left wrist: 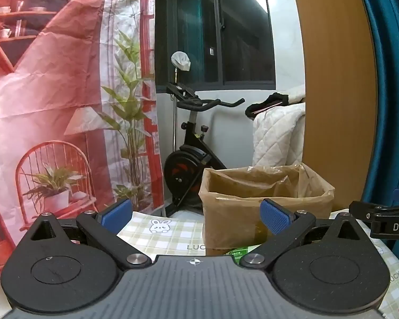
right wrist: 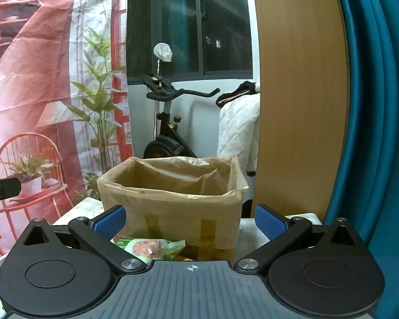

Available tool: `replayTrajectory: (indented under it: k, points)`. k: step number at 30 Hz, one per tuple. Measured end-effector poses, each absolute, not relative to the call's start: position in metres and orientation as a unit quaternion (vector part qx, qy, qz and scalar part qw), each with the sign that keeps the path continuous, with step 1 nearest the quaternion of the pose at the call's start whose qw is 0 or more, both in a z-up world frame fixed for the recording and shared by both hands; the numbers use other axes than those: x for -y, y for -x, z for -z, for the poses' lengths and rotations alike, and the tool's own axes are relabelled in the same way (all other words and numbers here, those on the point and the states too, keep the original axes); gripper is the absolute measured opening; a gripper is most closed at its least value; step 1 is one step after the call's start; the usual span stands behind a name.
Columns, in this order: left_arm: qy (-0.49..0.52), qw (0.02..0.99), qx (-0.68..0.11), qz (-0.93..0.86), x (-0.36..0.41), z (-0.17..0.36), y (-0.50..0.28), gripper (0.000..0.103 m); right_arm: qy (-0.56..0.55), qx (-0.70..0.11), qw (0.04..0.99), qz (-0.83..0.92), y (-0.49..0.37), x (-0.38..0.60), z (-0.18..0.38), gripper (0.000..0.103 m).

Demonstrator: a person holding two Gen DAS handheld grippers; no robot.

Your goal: Organize snacks

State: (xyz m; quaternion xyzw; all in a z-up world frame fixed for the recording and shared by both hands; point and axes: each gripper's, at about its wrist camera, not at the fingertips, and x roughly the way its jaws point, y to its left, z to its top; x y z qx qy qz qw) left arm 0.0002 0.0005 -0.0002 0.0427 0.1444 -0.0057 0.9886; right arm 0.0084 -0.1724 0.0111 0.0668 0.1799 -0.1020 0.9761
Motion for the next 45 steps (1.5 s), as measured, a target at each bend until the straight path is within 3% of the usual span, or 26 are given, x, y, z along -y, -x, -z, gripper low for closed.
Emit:
replayTrajectory:
  k: [45]
  points:
    - [-0.064, 0.989, -0.137, -0.005, 0.005, 0.0, 0.005, 0.102, -0.066, -0.178, 0.977, 0.101, -0.007, 0.172, -0.013, 0.103]
